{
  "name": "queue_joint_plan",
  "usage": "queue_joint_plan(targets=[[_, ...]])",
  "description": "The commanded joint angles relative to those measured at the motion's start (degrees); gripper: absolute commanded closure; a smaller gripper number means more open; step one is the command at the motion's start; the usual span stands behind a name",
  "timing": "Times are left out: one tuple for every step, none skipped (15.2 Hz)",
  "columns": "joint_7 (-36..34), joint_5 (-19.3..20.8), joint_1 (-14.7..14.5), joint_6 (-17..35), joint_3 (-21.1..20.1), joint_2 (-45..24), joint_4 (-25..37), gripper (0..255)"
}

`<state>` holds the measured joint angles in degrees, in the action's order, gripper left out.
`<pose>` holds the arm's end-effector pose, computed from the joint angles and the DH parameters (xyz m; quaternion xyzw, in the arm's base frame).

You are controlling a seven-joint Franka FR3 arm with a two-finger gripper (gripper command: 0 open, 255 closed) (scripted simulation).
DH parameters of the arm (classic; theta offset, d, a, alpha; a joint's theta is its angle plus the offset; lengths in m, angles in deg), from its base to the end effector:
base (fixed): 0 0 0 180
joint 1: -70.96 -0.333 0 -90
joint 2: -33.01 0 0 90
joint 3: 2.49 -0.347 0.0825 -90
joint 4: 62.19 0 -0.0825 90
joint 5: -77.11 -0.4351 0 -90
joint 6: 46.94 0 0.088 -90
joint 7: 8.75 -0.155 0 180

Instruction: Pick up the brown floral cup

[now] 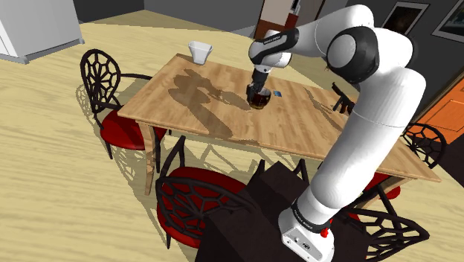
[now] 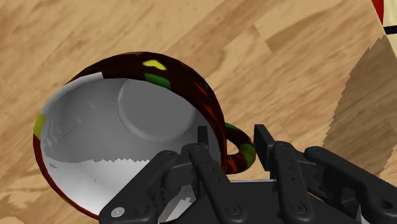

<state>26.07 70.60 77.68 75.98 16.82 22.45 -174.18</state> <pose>0.5855 -0.2708 0.3464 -0.9986 -0.0491 -0.0168 0.0106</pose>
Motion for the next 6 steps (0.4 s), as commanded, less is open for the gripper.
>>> queue_joint_plan(targets=[[-0.40,0.37,-0.13,-1.50,0.03,0.66,0.92,255],[-0.52,0.52,-0.16,-2.20,0.06,0.97,1.33,255],[-0.64,0.67,-0.18,-2.90,0.09,1.26,1.76,255],[-0.75,0.81,-0.20,-3.60,0.12,1.54,2.21,255],[-0.77,0.84,-0.20,-3.71,0.12,1.59,2.27,255],[-0.77,0.83,-0.20,-3.71,0.12,1.58,2.27,255]])
